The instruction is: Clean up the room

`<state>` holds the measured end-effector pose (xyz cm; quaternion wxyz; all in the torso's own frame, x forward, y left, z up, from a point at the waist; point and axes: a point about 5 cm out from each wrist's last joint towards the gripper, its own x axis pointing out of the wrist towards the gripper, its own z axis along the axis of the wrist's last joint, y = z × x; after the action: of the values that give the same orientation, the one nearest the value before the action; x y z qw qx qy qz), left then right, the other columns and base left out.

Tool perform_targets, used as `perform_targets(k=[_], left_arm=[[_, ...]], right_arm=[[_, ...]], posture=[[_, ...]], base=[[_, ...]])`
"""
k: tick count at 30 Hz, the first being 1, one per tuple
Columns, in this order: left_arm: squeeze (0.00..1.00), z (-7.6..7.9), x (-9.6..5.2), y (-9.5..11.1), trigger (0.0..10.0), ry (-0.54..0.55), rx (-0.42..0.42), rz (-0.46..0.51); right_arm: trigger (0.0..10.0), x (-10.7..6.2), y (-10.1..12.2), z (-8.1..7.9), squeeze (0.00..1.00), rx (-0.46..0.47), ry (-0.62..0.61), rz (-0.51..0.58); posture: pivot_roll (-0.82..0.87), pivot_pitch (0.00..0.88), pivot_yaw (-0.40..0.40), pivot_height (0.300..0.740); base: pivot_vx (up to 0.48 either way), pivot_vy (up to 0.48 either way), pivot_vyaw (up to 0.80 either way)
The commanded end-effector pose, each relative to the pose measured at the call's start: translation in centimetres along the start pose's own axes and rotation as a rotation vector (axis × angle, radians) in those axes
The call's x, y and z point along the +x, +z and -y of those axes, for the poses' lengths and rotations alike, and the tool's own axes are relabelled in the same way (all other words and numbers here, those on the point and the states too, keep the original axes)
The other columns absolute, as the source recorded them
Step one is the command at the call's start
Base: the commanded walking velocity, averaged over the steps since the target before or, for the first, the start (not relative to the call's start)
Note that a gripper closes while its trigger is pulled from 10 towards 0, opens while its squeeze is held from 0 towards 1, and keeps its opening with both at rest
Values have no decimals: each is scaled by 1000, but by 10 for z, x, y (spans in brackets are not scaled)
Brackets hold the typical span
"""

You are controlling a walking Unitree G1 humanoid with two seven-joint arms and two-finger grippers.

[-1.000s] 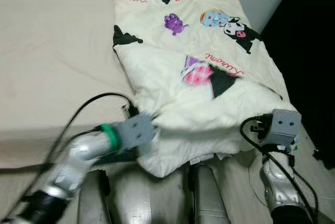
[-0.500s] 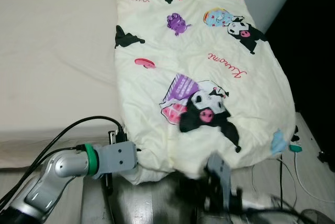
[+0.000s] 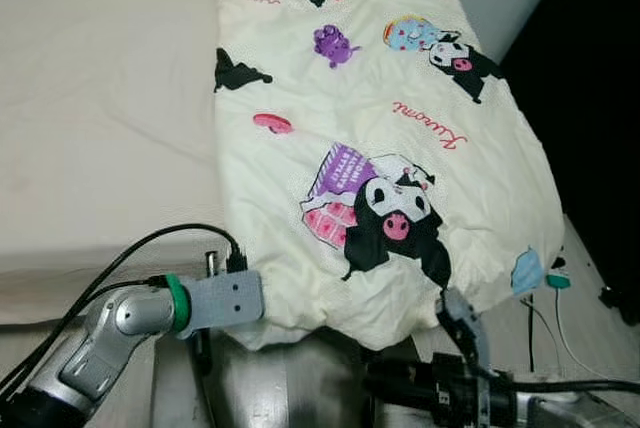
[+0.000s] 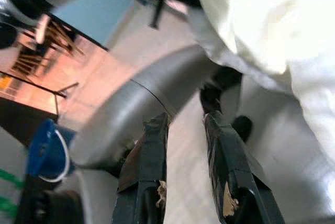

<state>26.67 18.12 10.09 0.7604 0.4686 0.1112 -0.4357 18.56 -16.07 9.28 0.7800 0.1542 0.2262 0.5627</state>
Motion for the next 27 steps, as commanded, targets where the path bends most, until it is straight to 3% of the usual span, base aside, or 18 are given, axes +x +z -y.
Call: perform_targets(k=[1, 3, 4, 5, 6, 7, 8, 9, 10, 13, 15, 20, 21, 23, 24, 25, 26, 27], left_arm=[[0, 11, 0, -9, 10000, -57, 23, -50], [0, 15, -2, -12, 10000, -95, 27, -57], [0, 17, 3, -13, 10000, -56, -129, -30], [0, 17, 3, -13, 10000, -56, -129, -30], [0, 16, 8, -12, 10000, -8, -252, -5], [882, 17, 14, -13, 10000, 32, -359, -4], [882, 17, 14, -13, 10000, 32, -359, -4], [882, 18, 18, -14, 10000, 50, -415, -8], [1000, 25, 18, -18, 10000, 24, -403, -43], [1000, 35, 15, -22, 10000, -34, -334, -97], [1000, 41, -2, -29, 10000, -134, -242, -138], [1000, 38, -21, -35, 10000, -175, -160, -170], [0, 35, -28, -37, 10000, -173, -135, -183], [0, 18, -41, -30, 10000, -130, -148, -143], [0, 10, -45, -22, 10000, -103, -186, -90], [0, -5, -46, -5, 10000, -39, -290, 40], [0, -5, -46, -5, 10000, -39, -290, 40], [0, -13, -48, 6, 10000, -6, -359, 132]], right_arm=[[10000, -1, 1, -4, 0, 24, 9, 26], [10000, -1, 7, -4, 0, 16, 3, 61], [10000, 0, 31, 0, 0, -7, -33, 208], [10000, 0, 31, 0, 0, -7, -33, 208], [10000, 1, 45, 4, 0, -14, -50, 292], [10000, 3, 59, 6, 0, -24, -63, 376], [10000, 3, 59, 6, 0, -24, -63, 376], [10000, 3, 68, 6, 0, -21, -68, 424], [10000, 5, 76, 7, 0, -12, -74, 481], [10000, 8, 84, 8, 0, 4, -83, 540], [10000, 12, 84, 10, 0, 14, -93, 543], [10000, 12, 83, 12, 0, 24, -102, 545], [10000, 13, 83, 13, 0, 28, -103, 547], [10000, 14, 83, 15, 0, 41, -114, 549], [10000, 15, 83, 15, 0, 50, -119, 551], [10000, 16, 83, 15, 0, 57, -123, 554], [10000, 16, 83, 15, 0, 57, -123, 554], [10000, 17, 83, 15, 0, 63, -126, 557]], posture=[[-36, 145, -22, 530], [-35, 146, -23, 530], [-32, 147, -21, 530], [-32, 147, -21, 530], [-32, 147, -21, 530], [-31, 145, -20, 530], [-31, 145, -20, 530], [-31, 145, -20, 530], [-29, 146, -22, 530], [-21, 148, -23, 530], [-9, 151, -23, 530], [-2, 152, -24, 530], [3, 154, -24, 530], [7, 158, -28, 530], [8, 158, -29, 530], [10, 158, -30, 530], [10, 158, -30, 530], [8, 158, -31, 530]], base=[[0, 0, 0], [0, 0, 0], [0, 0, 0], [0, 0, 0], [0, 0, 0], [0, 0, 0], [0, 0, 0], [0, 0, 0], [0, 0, 0], [0, 0, 0], [0, 0, 0], [0, 0, 0], [0, 0, 0], [0, 0, 0], [0, 0, 0], [0, 0, 0], [0, 0, 0], [0, 0, 0]])
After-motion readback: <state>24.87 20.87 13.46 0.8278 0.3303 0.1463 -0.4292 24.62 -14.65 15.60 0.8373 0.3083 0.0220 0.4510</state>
